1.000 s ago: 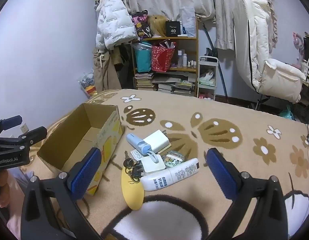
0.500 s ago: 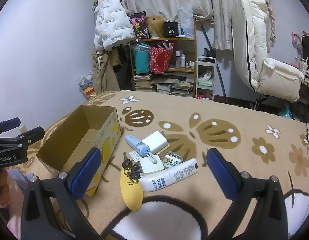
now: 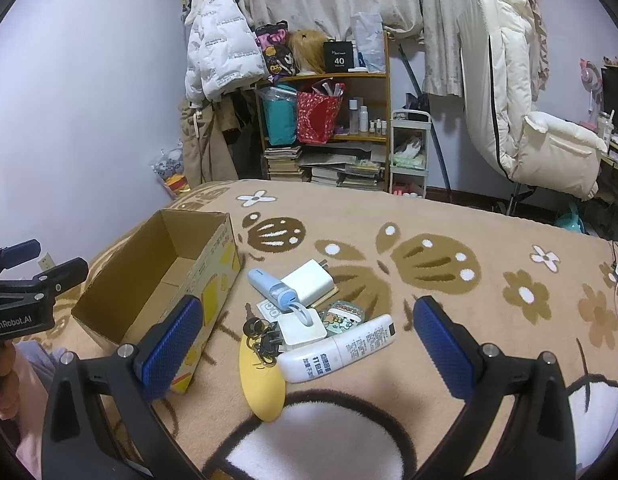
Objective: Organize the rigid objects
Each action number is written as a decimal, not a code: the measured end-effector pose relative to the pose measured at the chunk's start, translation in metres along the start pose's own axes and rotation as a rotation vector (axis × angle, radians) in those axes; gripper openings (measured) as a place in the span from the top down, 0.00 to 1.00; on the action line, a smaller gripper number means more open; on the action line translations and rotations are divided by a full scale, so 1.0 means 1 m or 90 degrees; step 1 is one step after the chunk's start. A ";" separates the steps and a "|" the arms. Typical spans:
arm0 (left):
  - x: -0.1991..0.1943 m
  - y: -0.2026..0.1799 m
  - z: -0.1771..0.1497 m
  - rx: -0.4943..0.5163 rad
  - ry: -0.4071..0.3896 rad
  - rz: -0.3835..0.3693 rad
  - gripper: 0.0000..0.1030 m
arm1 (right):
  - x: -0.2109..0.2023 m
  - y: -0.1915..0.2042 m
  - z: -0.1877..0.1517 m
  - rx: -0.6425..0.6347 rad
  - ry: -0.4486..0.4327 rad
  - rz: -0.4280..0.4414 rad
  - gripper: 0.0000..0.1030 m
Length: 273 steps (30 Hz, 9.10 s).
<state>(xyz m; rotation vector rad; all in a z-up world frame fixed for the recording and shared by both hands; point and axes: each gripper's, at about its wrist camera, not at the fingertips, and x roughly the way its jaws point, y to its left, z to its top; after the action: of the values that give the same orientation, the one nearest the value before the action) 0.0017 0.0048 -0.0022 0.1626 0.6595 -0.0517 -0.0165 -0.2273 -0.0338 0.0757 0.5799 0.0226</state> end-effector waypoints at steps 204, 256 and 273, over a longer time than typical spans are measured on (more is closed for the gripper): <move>0.207 0.060 0.004 -0.007 0.399 0.042 0.90 | 0.197 0.144 0.053 0.005 0.193 0.235 0.79; 0.206 0.056 0.005 0.012 0.399 0.058 0.89 | 0.199 0.034 -0.045 0.021 0.326 0.061 0.38; 0.207 0.055 0.006 0.016 0.400 0.059 0.89 | 0.195 0.031 -0.030 0.039 0.289 0.044 0.38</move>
<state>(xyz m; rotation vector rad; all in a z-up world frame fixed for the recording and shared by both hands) 0.1738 0.0587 -0.1173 0.2361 1.2775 0.0856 0.1306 -0.1865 -0.1632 0.1518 1.0314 0.0908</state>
